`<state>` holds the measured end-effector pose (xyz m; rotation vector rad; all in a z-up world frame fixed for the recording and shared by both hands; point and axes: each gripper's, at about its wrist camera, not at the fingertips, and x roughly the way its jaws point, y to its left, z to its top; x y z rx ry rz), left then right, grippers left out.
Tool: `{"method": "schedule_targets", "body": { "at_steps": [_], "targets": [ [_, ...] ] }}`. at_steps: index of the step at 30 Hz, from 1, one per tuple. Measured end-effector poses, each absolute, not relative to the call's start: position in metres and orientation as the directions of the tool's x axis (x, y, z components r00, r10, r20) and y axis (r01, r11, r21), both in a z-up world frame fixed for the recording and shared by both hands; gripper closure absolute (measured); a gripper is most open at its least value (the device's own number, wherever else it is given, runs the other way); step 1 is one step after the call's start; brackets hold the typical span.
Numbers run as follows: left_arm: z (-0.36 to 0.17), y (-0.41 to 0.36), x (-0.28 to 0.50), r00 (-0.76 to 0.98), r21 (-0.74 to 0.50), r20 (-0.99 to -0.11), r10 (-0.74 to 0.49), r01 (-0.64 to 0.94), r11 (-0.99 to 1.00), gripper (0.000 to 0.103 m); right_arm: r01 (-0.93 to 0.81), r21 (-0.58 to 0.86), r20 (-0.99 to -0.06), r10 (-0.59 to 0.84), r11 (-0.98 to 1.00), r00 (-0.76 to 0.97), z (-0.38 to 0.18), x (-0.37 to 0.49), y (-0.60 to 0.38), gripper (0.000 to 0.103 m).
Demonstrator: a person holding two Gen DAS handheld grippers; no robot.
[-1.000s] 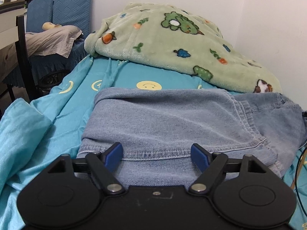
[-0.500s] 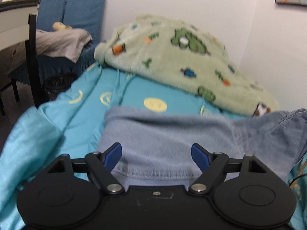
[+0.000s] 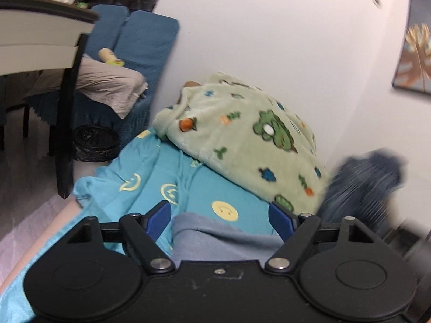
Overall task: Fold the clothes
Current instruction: 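Fold the striped waistband over onto the jeans legs and open the right gripper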
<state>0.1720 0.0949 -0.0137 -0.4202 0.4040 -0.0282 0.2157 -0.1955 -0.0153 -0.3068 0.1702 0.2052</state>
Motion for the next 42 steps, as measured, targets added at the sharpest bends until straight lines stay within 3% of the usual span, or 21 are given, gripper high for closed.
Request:
{"method": "schedule_targets", "body": {
  "at_steps": [6,14,18,23,27,33,36,38,42],
  "targets": [
    [-0.017,0.125,0.174,0.91,-0.516,-0.389,-0.143,-0.087,0.852,0.026,-0.434,-0.391,-0.434,0.254,0.812,0.865,-0.109,0.207,-0.121,0.089],
    [-0.024,0.132,0.177,0.895,-0.584,-0.39,-0.217,-0.058,0.81,0.026,-0.417,-0.427,-0.35,0.278,0.803,0.894,-0.089,0.186,-0.111,0.09],
    [-0.03,0.125,0.181,0.871,-0.584,-0.428,-0.244,-0.06,0.81,0.026,-0.481,-0.404,-0.377,0.338,0.778,0.862,-0.11,0.179,-0.096,0.089],
    [-0.036,0.121,0.178,0.871,-0.559,-0.436,-0.226,-0.065,0.827,0.026,-0.483,-0.362,-0.294,0.394,0.797,0.871,-0.09,0.18,-0.088,0.09],
    [-0.045,0.111,0.182,0.857,-0.498,-0.478,-0.19,-0.087,0.863,0.026,-0.55,-0.316,-0.362,0.437,0.773,0.823,-0.114,0.179,-0.082,0.089],
    [-0.053,0.104,0.185,0.842,-0.476,-0.506,-0.188,-0.091,0.875,0.025,-0.565,-0.261,-0.37,0.459,0.783,0.807,-0.113,0.182,-0.087,0.083],
    [-0.055,0.098,0.182,0.835,-0.451,-0.521,-0.176,-0.094,0.888,0.025,-0.588,-0.267,-0.405,0.464,0.764,0.788,-0.109,0.177,-0.088,0.067],
    [-0.057,0.095,0.181,0.828,-0.435,-0.535,-0.168,-0.099,0.895,0.025,-0.62,-0.258,-0.402,0.501,0.741,0.767,-0.108,0.164,-0.091,0.001],
    [-0.06,0.089,0.18,0.813,-0.4,-0.561,-0.155,-0.102,0.911,0.025,-0.661,-0.217,-0.405,0.55,0.718,0.73,-0.1,0.144,-0.096,0.005]
  ]
}}
